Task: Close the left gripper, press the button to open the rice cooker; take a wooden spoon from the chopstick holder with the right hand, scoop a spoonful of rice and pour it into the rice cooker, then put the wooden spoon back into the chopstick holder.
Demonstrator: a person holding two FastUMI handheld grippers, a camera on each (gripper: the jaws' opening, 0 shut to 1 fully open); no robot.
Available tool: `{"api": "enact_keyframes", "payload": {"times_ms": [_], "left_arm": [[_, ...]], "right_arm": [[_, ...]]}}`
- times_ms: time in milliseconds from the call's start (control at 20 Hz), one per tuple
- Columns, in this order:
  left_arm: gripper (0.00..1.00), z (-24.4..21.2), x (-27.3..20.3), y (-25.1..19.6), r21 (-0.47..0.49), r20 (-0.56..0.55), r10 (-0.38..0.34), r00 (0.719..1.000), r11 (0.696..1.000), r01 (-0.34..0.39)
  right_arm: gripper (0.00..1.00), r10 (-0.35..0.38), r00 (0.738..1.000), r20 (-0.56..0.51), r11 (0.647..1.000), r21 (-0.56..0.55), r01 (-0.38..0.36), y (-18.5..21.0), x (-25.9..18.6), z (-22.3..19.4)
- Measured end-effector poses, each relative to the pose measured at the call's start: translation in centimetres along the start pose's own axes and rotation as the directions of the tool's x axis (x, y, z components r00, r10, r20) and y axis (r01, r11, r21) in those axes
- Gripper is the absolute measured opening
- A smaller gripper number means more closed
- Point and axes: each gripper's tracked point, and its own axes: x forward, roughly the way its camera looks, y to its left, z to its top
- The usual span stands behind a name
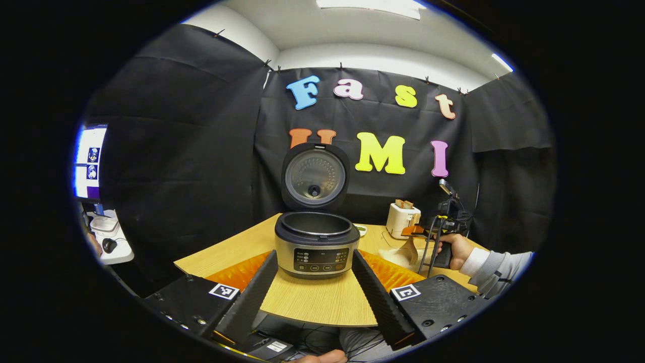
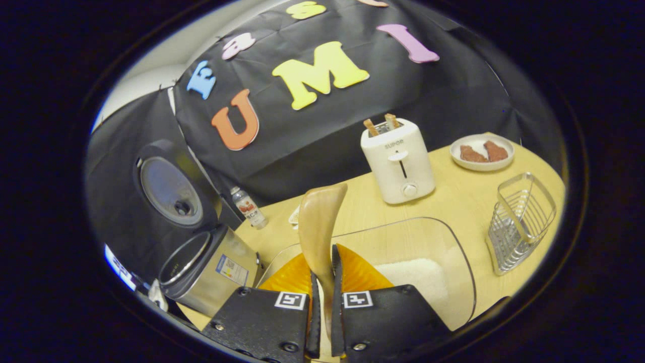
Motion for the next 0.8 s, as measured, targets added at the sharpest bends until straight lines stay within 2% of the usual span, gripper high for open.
{"api": "enact_keyframes", "payload": {"times_ms": [100, 200, 300, 550, 800], "left_arm": [[0.95, -0.2, 0.0, -0.3, 0.001, -0.004, -0.007, 1.000, 1.000, 0.007], [0.95, -0.4, 0.2, -0.6, 0.008, -0.012, -0.009, 1.000, 1.000, 0.009], [0.95, -0.5, 0.4, -0.9, 0.016, -0.019, -0.009, 1.000, 1.000, 0.009], [0.94, -0.2, 0.1, -1.8, 0.049, -0.019, -0.019, 1.000, 0.999, 0.020], [0.94, -0.1, -0.3, -1.4, 0.053, -0.017, -0.013, 1.000, 0.998, 0.014]], "right_arm": [[0.13, -0.006, 1.000, -0.012, 0.995, 0.099, 0.007, -2.2, 0.0, 0.4], [0.13, 0.073, 0.997, -0.029, 0.974, 0.215, -0.065, -1.4, -0.1, 0.7], [0.12, 0.087, 0.996, -0.027, 0.958, 0.275, -0.076, -1.2, -0.5, 0.8], [0.11, 0.126, 0.992, 0.017, 0.890, 0.439, -0.121, -1.0, -1.1, 1.6], [0.11, 0.146, 0.986, 0.078, 0.816, 0.553, -0.165, -0.7, -2.2, 3.7]]}}
